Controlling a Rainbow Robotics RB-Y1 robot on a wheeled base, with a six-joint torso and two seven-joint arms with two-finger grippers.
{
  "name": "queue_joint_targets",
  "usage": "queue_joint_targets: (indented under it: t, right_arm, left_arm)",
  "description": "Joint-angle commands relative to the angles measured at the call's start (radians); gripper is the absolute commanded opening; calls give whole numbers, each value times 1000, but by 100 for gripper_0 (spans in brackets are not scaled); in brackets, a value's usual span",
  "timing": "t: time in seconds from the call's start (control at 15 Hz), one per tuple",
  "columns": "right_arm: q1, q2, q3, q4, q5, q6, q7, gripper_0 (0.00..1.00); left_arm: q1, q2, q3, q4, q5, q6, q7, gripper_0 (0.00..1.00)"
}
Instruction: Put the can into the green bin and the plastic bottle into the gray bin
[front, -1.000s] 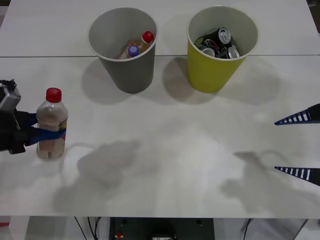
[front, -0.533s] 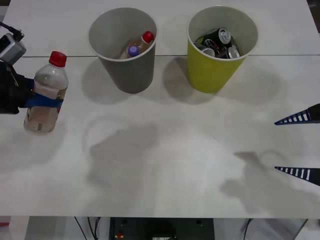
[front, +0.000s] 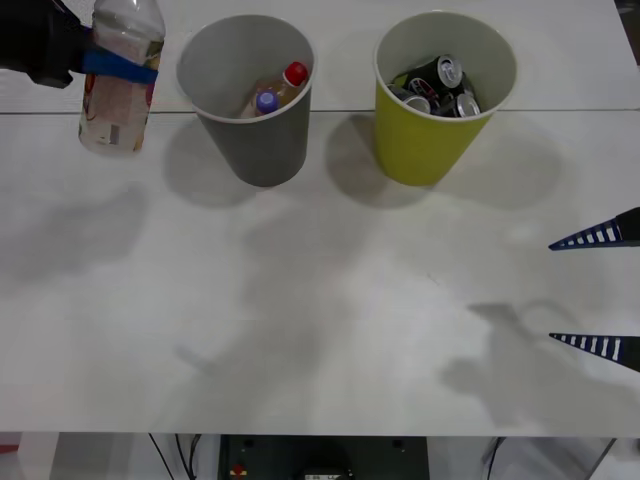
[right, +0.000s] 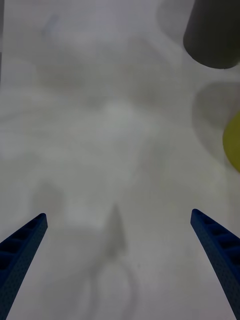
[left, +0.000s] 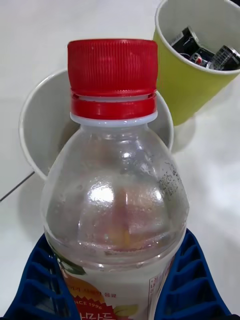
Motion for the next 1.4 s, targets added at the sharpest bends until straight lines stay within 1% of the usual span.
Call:
queue_joint_targets:
  t: [0.07, 0.33, 0.47, 0.67, 1.07, 1.2, 1.27, 1.33, 1.4]
  right_arm:
    - [0, 0, 0, 0, 0, 0, 0, 100]
    - [0, 0, 0, 0, 0, 0, 0, 100]
    - [0, 0, 0, 0, 0, 0, 0, 100]
    - [0, 0, 0, 0, 0, 0, 0, 100]
    - [0, 0, 0, 0, 0, 0, 0, 100]
    - [0, 0, 0, 0, 0, 0, 0, 100]
    - [0, 0, 0, 0, 0, 0, 0, 100]
    - [0, 0, 0, 0, 0, 0, 0, 100]
    - [0, 0, 0, 0, 0, 0, 0, 100]
  left_arm:
    - [-149, 0, -96, 139, -25, 0, 0, 0]
    - [-340, -9, -248, 310, -76, 0, 1, 1]
    - [-412, -38, -284, 376, -110, 0, 3, 1]
    - [-494, -118, -287, 465, -197, 0, 4, 1]
    - [-570, -253, -280, 560, -364, 0, 7, 1]
    - [-574, -272, -277, 567, -376, 0, 13, 2]
    - [-574, -275, -274, 567, -376, 0, 17, 3]
    - [-574, -278, -274, 567, -378, 0, 17, 7]
    - [-574, -278, -271, 567, -375, 0, 17, 15]
